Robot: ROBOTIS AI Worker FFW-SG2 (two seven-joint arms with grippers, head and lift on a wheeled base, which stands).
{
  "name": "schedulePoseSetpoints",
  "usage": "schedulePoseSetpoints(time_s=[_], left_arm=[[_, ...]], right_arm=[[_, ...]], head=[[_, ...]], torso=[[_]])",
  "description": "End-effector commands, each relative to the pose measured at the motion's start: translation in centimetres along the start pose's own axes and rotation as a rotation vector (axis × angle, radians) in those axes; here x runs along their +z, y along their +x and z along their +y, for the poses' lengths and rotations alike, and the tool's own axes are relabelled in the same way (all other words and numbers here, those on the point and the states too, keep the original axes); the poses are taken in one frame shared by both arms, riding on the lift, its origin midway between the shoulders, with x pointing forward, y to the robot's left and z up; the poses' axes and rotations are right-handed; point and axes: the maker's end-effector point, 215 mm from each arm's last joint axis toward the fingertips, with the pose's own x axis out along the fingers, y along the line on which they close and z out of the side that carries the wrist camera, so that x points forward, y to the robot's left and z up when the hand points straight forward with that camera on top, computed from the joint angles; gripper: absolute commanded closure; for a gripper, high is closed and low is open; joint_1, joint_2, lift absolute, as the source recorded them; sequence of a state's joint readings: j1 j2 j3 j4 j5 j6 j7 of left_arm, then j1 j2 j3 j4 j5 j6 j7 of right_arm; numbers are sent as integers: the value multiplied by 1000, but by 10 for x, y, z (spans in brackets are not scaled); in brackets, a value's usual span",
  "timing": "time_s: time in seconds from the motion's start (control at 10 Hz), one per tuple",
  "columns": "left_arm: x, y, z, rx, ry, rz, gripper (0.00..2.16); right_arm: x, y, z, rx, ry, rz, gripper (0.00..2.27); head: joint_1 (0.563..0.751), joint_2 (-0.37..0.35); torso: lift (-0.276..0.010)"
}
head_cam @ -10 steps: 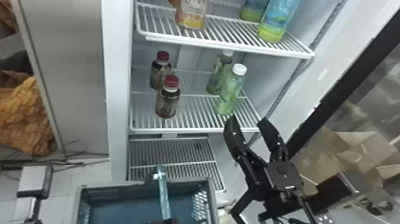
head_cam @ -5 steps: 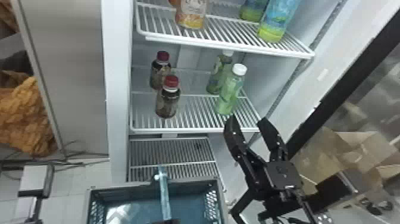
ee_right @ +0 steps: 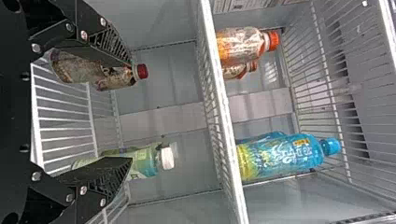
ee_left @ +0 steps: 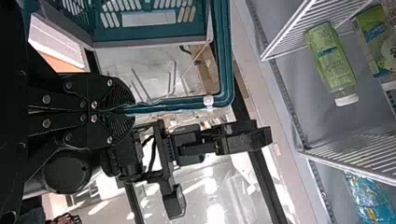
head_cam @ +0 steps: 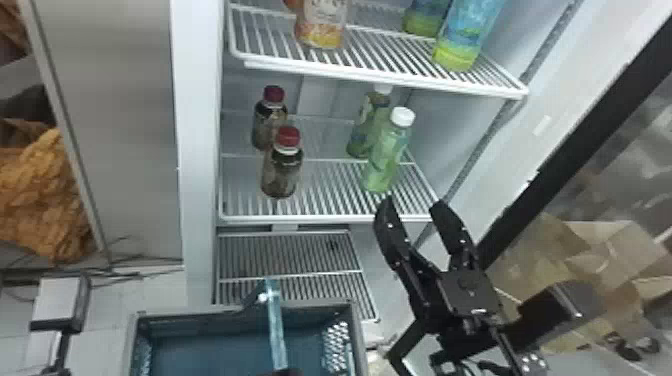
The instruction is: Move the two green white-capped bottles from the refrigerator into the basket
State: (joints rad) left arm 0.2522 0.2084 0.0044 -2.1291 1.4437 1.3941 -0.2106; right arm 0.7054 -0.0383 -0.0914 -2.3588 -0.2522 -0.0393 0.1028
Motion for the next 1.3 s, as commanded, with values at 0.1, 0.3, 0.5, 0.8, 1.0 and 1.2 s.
schedulePoseSetpoints(time_s=[0.1,0.3,0.5,0.8,1.0,1.2], left_arm=[[-1,-1,0,-2,-5,-3,1134],[0,0,-1,-4,-5,-5,1134],[-1,0,0,-4,-8,-5,1134],[-2,1,-1,-7,-8,-3,1134],[-3,1,-1,-7,-9,-1,1134],[-2,4,-4,-13,-3,4,1134]], right_arm=[[-18,5,-11,-16,-30,25,355],[-32,8,-26,-39,-58,45,355],[-31,13,-47,-73,-141,25,349],[-40,21,-64,-99,-171,22,348],[-49,28,-71,-108,-169,30,348],[-56,42,-79,-115,-169,29,348]], head=[[695,-350],[695,-350],[695,-350],[695,-350],[695,-350],[695,-350]], torso=[[-263],[-263],[-263],[-263],[-263],[-263]])
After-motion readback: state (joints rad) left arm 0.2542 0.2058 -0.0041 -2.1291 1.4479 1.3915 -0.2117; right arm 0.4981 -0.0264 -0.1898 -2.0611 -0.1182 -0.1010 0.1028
